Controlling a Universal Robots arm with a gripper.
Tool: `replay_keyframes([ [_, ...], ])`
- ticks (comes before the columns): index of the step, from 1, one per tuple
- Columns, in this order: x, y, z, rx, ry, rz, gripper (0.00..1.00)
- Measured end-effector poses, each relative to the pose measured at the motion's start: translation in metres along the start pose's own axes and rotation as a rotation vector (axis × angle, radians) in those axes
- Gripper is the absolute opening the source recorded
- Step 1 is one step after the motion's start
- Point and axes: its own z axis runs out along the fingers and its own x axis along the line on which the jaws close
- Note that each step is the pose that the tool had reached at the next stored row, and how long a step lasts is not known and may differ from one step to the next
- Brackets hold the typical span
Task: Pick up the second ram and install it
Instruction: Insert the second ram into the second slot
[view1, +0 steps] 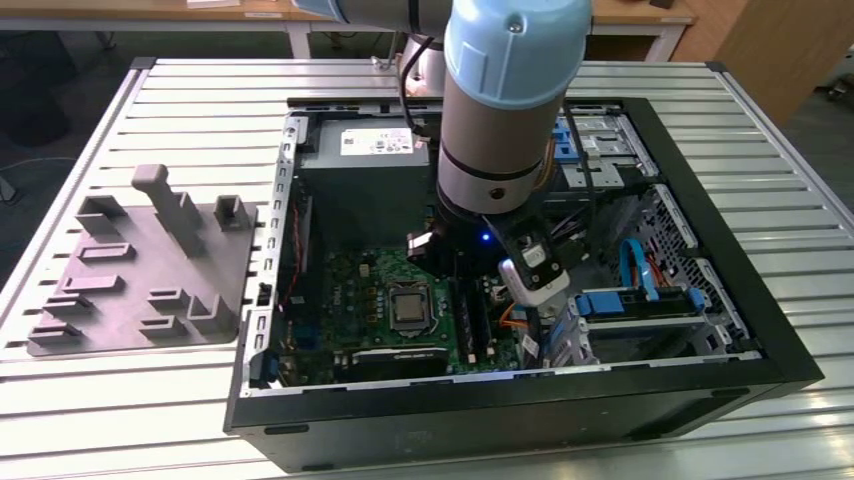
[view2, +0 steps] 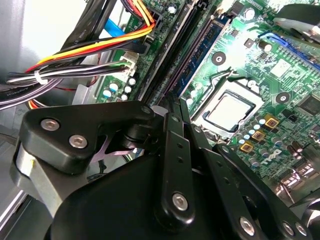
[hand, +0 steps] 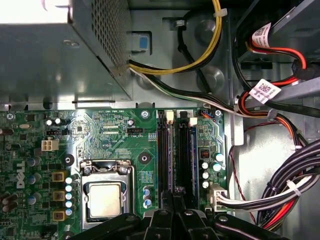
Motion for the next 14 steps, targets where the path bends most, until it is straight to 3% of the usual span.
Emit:
replay_keyframes([
  [14, 0.0001, -0.0001, 0.0021, -0.001, 0.0001, 0.0, 0.11],
])
